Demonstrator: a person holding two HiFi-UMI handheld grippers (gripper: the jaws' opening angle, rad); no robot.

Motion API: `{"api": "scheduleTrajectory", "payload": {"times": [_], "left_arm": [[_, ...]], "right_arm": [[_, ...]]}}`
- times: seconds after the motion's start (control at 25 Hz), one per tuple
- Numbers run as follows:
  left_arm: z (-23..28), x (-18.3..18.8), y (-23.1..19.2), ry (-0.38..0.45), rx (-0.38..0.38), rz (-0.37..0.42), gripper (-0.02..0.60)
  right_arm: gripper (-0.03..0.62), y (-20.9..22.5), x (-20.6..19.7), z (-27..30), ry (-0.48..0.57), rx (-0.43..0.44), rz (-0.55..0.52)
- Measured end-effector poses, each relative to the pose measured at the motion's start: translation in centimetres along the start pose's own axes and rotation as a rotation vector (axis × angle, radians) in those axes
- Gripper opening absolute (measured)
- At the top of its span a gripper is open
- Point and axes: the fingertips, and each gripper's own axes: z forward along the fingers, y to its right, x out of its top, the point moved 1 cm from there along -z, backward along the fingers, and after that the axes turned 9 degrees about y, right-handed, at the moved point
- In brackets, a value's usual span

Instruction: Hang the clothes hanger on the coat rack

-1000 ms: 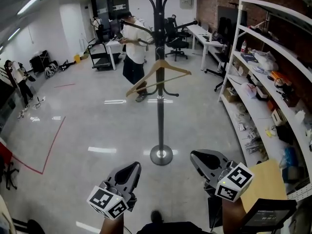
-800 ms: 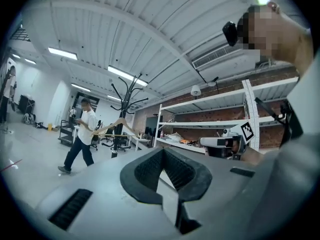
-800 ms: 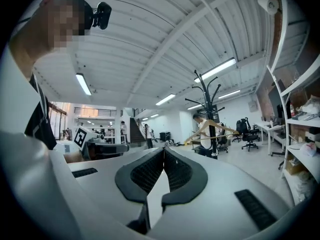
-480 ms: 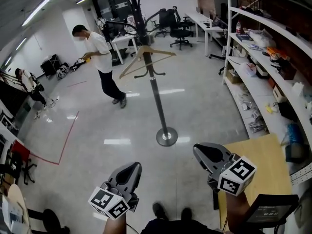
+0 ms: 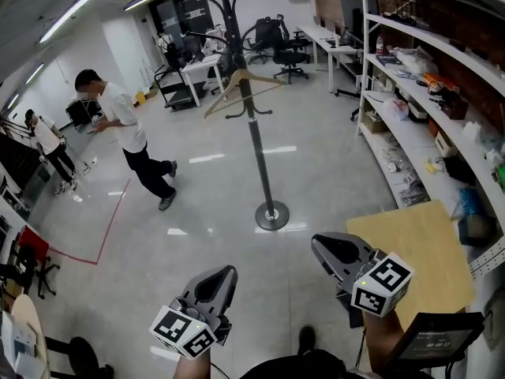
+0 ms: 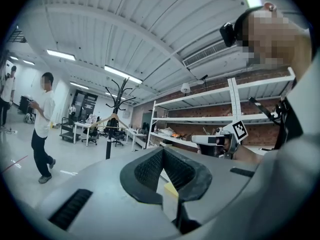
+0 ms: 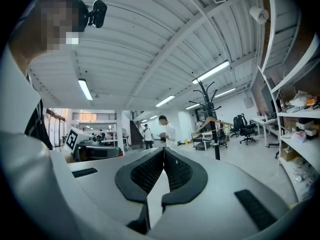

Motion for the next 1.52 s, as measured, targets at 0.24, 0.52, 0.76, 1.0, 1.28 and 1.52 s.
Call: {"api": "scheduleTrajectory", "payload": {"times": [0.24, 0.52, 0.76, 1.0, 1.28, 1.52], "left_arm": [[-8.5, -1.1, -0.1, 0.008, -0.005, -0.038, -0.002], [-13.8, -0.3, 1.4, 0.027, -0.024, -0.070, -0.002], [-15.5, 0.6, 4.4, 0.043, -0.013, -0.045, -0.002], [-16.5, 0.8, 9.0, 0.026, 0.021, -0.016, -0.002], [-17.9, 0.1, 13.4, -0.009, 0.035, 0.002, -0.002], [-19.7, 2.2, 12.9, 0.033, 0.006, 0.000, -0.002]], "right_arm": [[0.008, -7.4, -1.1, -2.2, -0.016, -0.061, -0.019], [0.008, -13.5, -1.0, -5.2, -0.051, -0.112, -0.050], [0.008, -15.2, 0.1, -8.2, -0.032, -0.100, -0.061], [0.008, -16.4, 1.3, -12.3, -0.020, -0.047, -0.068], [0.008, -16.4, 1.4, -16.5, -0.025, -0.044, -0.045], [0.006, -18.6, 2.7, -15.8, -0.011, -0.049, -0.112]]}}
